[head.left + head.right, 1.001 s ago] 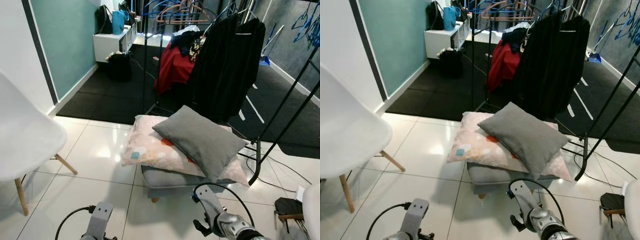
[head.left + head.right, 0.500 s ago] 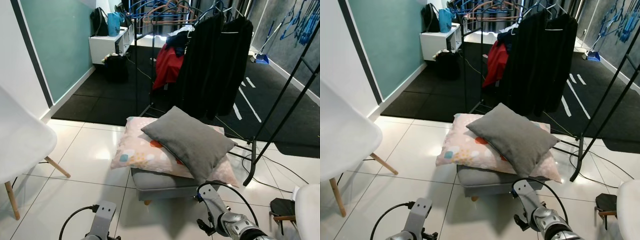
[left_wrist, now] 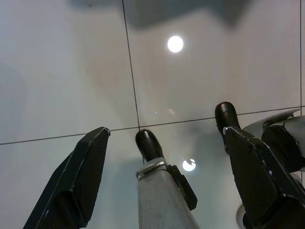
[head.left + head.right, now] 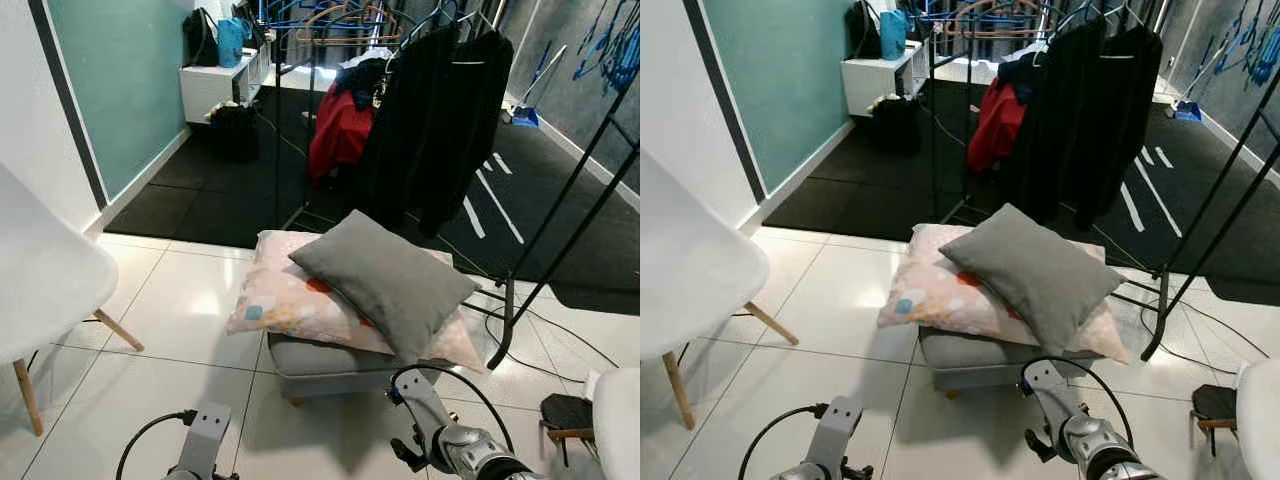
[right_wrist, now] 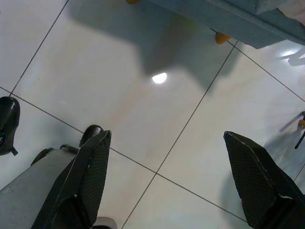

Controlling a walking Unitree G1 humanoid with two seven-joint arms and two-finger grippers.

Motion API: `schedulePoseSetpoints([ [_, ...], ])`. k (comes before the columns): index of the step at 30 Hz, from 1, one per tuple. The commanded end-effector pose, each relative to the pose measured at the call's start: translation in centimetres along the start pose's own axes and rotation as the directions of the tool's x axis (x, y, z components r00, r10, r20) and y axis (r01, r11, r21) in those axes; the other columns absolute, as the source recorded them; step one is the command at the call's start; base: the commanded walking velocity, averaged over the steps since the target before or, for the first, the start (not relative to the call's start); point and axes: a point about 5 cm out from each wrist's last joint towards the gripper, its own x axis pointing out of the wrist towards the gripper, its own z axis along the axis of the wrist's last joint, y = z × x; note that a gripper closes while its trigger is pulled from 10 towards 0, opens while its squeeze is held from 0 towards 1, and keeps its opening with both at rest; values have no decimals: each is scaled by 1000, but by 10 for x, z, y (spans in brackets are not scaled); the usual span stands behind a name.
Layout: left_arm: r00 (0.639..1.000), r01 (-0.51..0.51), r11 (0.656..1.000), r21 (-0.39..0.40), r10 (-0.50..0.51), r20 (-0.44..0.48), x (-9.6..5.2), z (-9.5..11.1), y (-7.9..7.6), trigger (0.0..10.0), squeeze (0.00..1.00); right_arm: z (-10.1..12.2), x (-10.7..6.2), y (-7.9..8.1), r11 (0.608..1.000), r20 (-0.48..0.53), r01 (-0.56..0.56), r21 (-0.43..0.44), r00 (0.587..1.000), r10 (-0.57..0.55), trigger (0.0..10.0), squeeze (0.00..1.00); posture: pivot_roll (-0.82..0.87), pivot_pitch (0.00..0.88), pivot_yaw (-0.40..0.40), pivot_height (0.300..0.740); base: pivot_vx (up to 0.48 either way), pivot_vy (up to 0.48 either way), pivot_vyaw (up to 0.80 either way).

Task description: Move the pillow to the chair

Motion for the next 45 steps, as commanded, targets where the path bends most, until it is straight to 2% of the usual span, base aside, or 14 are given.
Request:
schedulePoseSetpoints([
  [1, 1000, -1, 1000, 20, 1, -20, 0, -2, 2, 10000, 0, -1, 0, 1, 1000, 3, 3, 11, 1000, -3, 10000, 0, -168, 0, -67, 740, 0, 0, 0],
  [16, 1000, 3, 1000, 23, -2, -17, 0, -2, -1, 10000, 0, -3, -1, -3, 1000, -19, 2, -20, 1000, -2, 10000, 0, -156, 0, -80, 740, 0, 0, 0],
  [27, 1000, -3, 1000, 17, 3, -12, 0, -3, 1, 10000, 0, -4, -1, -1, 1000, -16, -2, -7, 1000, 1, 10000, 0, -153, 0, -73, 740, 0, 0, -693],
  [45, 1000, -6, 1000, 7, 6, 2, -1, -3, 3, 10000, 0, -3, 0, 1, 1000, -5, 2, 8, 1000, -2, 10000, 0, -145, 0, -70, 740, 0, 0, 0],
])
